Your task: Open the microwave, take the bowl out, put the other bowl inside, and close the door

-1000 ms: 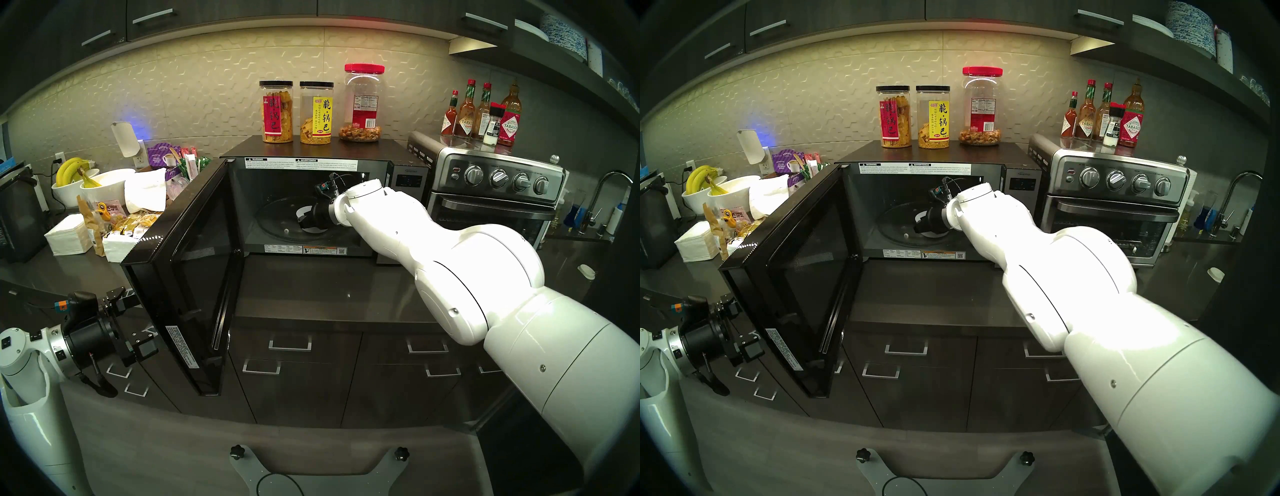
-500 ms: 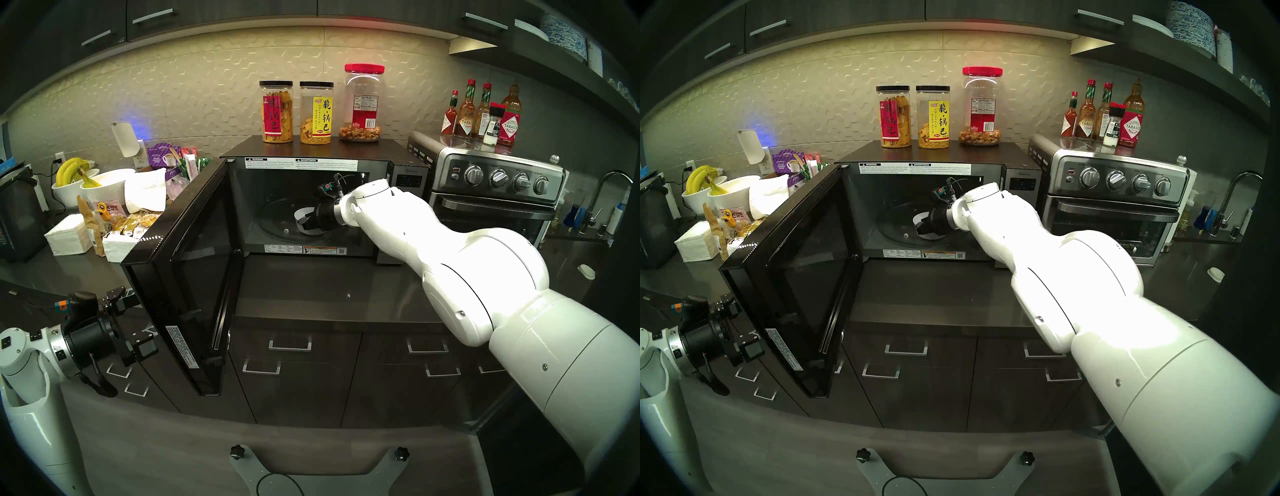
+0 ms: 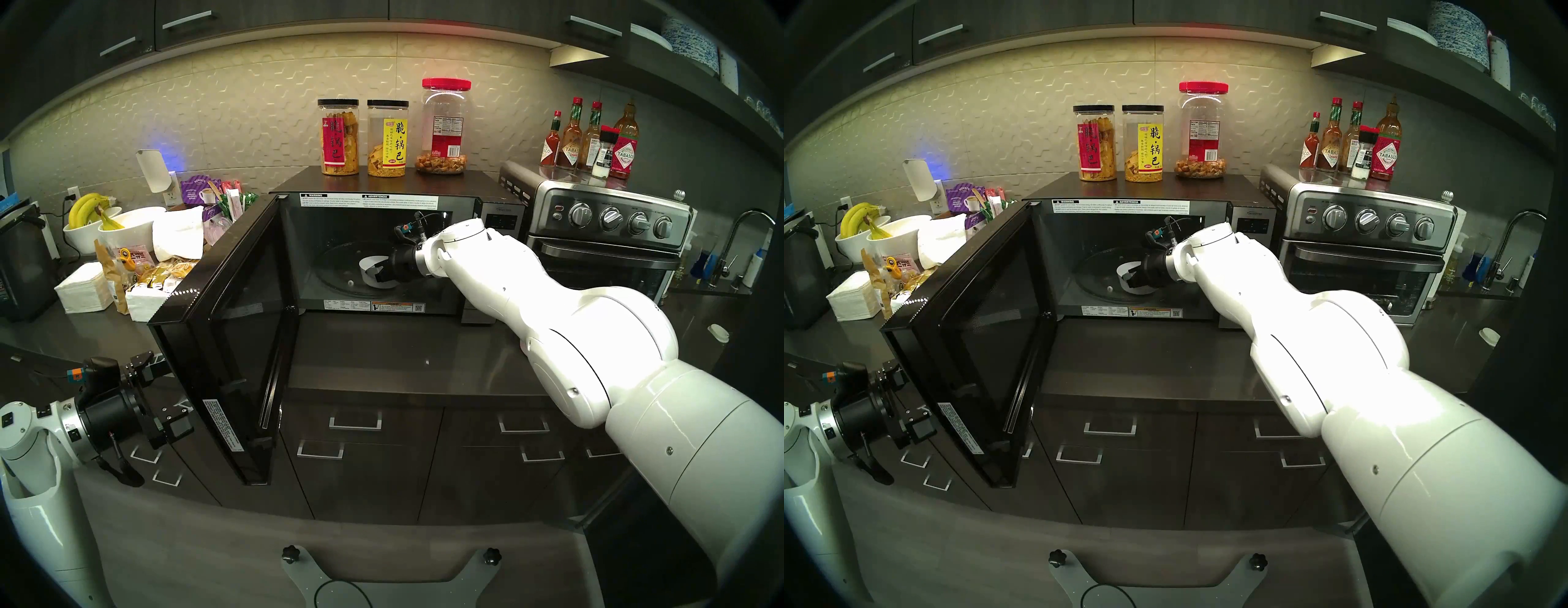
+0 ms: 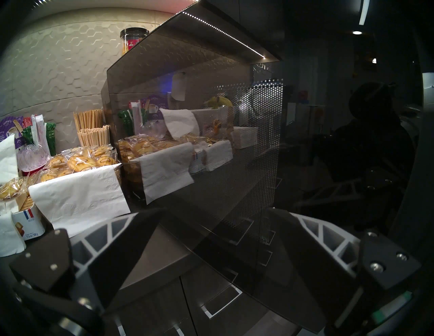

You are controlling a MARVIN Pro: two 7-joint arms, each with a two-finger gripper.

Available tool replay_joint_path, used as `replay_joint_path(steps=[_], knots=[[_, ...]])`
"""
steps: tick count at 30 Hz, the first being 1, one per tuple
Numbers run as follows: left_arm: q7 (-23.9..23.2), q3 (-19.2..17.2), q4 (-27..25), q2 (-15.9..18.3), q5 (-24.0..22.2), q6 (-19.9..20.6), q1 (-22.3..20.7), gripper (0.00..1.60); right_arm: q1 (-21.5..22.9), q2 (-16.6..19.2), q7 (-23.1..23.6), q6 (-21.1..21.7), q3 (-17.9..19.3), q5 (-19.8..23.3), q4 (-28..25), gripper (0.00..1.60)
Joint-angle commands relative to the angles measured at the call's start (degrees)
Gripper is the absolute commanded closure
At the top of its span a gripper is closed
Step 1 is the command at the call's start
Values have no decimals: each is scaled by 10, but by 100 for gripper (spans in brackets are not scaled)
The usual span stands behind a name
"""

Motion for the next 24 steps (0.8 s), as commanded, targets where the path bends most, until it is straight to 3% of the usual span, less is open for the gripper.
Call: replay_joint_path(steps=[1,15,24], knots=[[-4,1,-6,1,-2,-1,1,0,-3,11,13,4,0,1,-41,87],[-4,1,-7,1,-2,-1,0,0,-35,42,19,26,-6,-5,-133,88],[-5,1,-7,1,-2,-1,1,0,-62,55,-19,54,-14,-23,-205,84]])
